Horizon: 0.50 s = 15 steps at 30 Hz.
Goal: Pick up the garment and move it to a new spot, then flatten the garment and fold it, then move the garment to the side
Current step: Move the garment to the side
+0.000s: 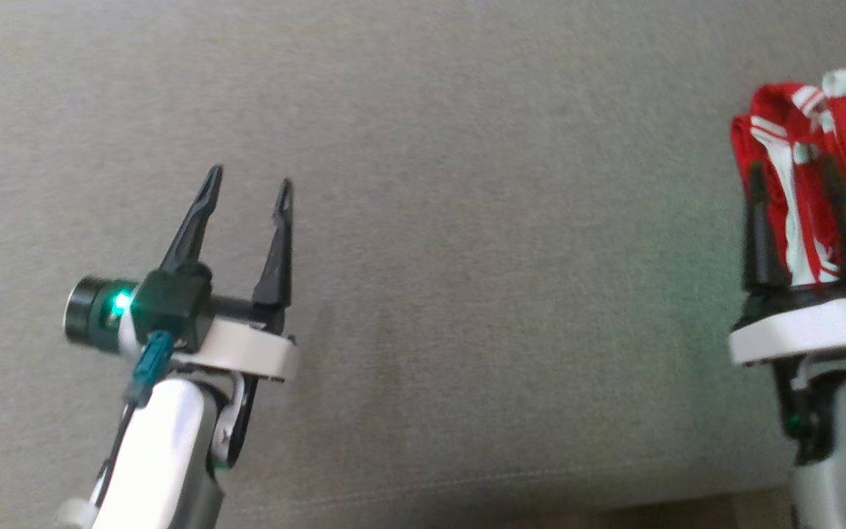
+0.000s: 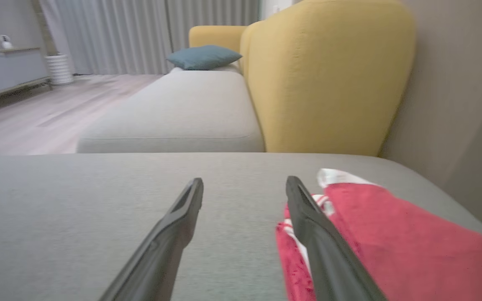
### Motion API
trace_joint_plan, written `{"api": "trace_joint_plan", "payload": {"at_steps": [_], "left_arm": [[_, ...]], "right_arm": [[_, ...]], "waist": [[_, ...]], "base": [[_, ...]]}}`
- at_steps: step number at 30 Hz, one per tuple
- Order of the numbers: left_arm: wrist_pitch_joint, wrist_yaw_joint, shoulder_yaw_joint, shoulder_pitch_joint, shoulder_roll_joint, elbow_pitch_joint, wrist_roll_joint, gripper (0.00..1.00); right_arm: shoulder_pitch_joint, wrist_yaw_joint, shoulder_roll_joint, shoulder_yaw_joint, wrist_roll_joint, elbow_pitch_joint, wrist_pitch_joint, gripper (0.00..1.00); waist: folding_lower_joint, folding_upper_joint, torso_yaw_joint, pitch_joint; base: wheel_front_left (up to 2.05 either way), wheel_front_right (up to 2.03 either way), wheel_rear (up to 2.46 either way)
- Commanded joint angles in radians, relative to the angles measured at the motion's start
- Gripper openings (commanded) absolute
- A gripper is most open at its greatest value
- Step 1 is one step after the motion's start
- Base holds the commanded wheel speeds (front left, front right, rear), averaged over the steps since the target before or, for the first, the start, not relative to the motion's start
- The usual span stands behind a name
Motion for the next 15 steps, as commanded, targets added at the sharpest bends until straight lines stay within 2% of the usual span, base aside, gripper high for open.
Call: {"api": "trace_joint_plan", "payload": {"at_steps": [1, 7, 15], "left_arm": [[-0.012, 0.009, 0.046, -0.001, 0.014, -0.028, -0.006, 1.0], [-0.012, 0.038, 0.086, 0.08, 0.026, -0.026, -0.035, 1.0], [-0.004, 0.048, 0.106, 0.182, 0.054, -0.021, -0.06, 1.0]], "right_arm": [[-0.001, 0.003, 0.002, 0.03, 0.009, -0.038, -0.004, 1.0], [0.039, 0.003, 0.029, 0.099, 0.03, -0.014, -0.015, 1.0], [0.13, 0.003, 0.041, 0.09, 0.045, -0.001, -0.011, 1.0]], "waist": [[0.0, -0.0001, 0.048, -0.048], [0.0, -0.0001, 0.091, -0.113], [0.0, -0.0001, 0.109, -0.217]], "base": [[0.0, 0.0, 0.0], [0.0, 0.0, 0.0], [0.0, 0.0, 0.0]]}}
